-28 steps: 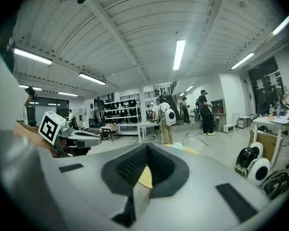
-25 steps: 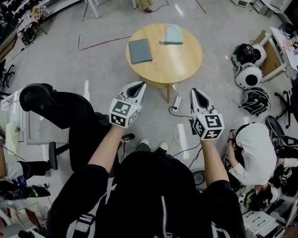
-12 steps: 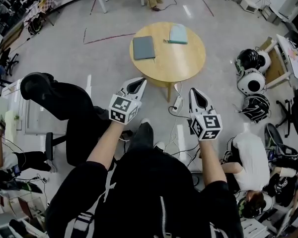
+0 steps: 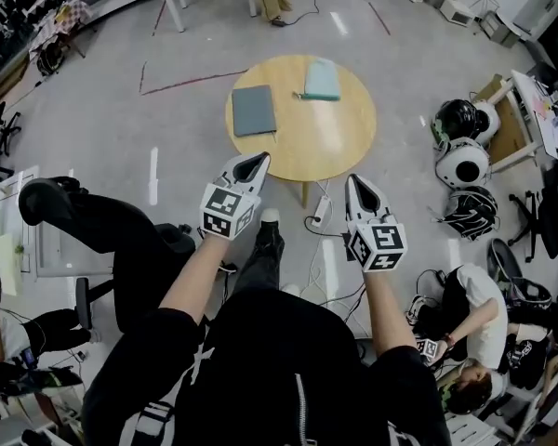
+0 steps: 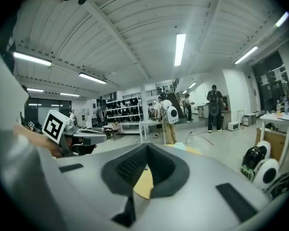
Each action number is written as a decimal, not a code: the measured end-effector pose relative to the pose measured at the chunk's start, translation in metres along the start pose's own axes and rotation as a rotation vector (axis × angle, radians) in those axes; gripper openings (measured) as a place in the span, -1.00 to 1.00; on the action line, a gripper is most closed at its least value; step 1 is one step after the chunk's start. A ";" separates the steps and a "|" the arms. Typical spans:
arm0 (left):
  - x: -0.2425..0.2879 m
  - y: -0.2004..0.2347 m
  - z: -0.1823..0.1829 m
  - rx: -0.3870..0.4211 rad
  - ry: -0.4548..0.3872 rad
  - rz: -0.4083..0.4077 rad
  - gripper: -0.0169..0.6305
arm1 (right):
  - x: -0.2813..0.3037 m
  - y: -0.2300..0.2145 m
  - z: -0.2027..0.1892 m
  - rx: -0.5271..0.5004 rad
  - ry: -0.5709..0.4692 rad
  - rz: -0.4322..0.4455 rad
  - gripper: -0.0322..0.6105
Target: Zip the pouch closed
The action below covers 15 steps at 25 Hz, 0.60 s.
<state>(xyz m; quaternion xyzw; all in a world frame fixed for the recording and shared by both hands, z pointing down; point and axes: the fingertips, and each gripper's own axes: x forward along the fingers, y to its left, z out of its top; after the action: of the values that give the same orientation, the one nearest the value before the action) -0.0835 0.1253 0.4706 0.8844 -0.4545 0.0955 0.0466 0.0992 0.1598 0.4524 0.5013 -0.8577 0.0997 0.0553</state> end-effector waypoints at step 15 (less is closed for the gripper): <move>0.190 0.148 0.025 0.024 0.032 -0.141 -0.93 | 0.212 -0.085 0.052 0.010 0.030 -0.087 -0.89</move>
<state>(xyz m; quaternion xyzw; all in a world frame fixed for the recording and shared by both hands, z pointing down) -0.0926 -0.1161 0.4851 0.9130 -0.3893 0.1115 0.0498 0.0691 -0.0721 0.4529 0.5370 -0.8336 0.1090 0.0700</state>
